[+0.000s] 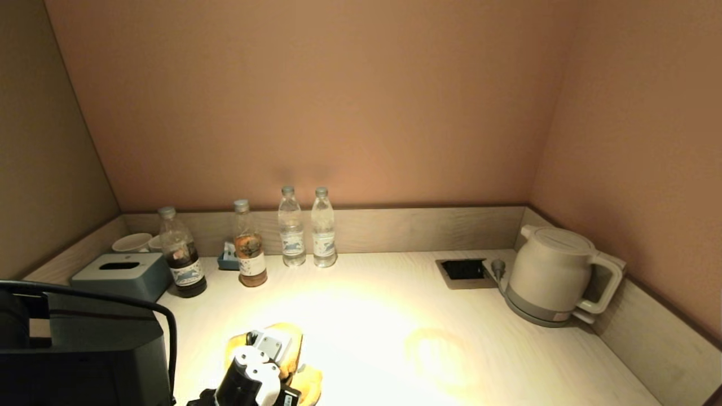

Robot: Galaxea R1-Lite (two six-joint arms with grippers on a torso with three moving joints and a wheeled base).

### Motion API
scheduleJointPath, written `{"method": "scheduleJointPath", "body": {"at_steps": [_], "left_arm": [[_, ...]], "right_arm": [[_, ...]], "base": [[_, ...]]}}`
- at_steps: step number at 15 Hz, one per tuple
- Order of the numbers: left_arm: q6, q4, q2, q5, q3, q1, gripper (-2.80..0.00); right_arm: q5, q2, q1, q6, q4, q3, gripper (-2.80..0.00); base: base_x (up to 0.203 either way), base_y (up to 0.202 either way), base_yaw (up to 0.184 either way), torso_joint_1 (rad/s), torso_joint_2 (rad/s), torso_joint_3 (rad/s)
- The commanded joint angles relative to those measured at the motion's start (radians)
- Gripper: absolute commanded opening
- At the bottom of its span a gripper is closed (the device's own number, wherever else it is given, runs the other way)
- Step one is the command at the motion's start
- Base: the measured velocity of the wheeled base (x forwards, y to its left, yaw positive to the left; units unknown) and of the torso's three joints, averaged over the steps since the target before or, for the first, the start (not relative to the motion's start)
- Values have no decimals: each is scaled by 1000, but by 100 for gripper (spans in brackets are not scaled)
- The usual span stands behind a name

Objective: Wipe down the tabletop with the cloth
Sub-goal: Sweep the stains on the table

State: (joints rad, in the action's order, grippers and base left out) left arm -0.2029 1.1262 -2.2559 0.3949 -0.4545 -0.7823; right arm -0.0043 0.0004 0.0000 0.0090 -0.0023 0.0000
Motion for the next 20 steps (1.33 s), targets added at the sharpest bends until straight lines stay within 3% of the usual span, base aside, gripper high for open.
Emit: {"method": "scheduleJointPath", "body": {"at_steps": [1, 10, 14, 20], "left_arm": [[15, 12, -21, 4, -55, -14, -280], [175, 10, -102, -4, -301, -126, -280], [256, -29, -178, -2, -535, -147, -280], [293, -98, -241, 7, -676, -199, -280]], "right_arm": [[0, 0, 0, 0, -1, 0, -280], [0, 0, 0, 0, -1, 0, -280], [-2, 0, 0, 0, -1, 0, -280], [0, 0, 0, 0, -1, 0, -280]], "base": [[0, 0, 0, 0, 0, 0], [0, 0, 0, 0, 0, 0], [0, 0, 0, 0, 0, 0], [0, 0, 0, 0, 0, 0]]}}
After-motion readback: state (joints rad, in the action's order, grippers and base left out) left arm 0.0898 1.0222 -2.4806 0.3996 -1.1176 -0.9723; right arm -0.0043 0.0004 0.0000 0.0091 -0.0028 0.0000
